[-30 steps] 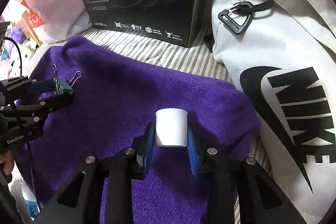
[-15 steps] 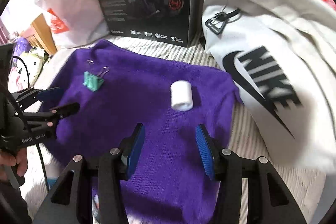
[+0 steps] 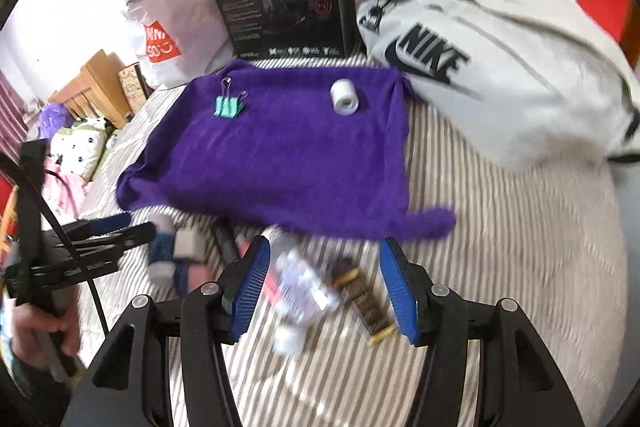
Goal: Organize rigid objects
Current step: 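Grasp the white-blue ADMD stick with the left tool while the right grasps the Grand Reserve bottle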
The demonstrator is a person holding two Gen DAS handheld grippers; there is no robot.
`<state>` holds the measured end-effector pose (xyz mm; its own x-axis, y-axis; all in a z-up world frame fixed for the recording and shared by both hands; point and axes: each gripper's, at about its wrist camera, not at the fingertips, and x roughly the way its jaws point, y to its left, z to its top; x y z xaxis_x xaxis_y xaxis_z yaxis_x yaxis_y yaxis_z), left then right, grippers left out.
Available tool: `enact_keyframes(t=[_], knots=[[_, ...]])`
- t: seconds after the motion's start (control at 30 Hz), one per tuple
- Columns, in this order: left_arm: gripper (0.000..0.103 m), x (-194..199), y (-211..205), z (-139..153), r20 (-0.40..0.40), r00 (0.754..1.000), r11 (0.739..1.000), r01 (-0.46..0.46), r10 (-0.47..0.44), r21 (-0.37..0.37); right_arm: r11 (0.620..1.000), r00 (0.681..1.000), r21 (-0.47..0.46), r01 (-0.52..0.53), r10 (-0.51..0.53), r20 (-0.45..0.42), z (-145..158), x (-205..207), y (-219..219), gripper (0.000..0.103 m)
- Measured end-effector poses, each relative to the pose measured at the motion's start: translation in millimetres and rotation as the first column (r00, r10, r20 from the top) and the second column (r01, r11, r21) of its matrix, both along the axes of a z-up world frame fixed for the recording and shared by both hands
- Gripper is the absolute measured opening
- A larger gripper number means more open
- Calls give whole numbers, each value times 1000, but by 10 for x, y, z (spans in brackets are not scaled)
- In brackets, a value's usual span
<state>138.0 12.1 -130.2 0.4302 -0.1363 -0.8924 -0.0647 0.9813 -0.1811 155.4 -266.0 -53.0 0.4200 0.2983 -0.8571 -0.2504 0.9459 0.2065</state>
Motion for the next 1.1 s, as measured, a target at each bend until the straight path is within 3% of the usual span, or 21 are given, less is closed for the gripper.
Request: enact_keyframes(t=[0.2,0.3,0.47,0.57,0.67,0.8,0.9,1.1], knots=[[65,10,-107,-61,-22,999,999,27,-27,30,999,1000,-30,17,-17,5,-44,-251,-27,57],[72,-68,-146,-99,-37,997,991,69,-65,111,1000,1000,-22,22,-22,-2,-75,-324,-71,57],[71,-141,-86,-134,-9,998,995,56,-55,85,999,999,-14,36,-36,-7,-131,-354,-160,57],[71,-121,-116,-137,10,997,990,68,-70,125,998,999,-26,50,-50,-21,-199,-339,-233,57],[62,-107,-161,-156,19,996,986,86,-90,144,997,996,-29,76,-78,-44,-294,-301,-338,57],[34,-102,-277,-153,31,992,975,114,-121,189,995,995,-48,83,-86,-50,-418,-227,-404,57],[34,-128,-313,-149,36,990,968,122,-133,221,997,996,-54,54,-58,-73,-534,-151,-386,57],[34,-136,-239,-140,32,991,975,122,-130,186,991,996,-119,-62,54,-72,-729,-25,-222,55]])
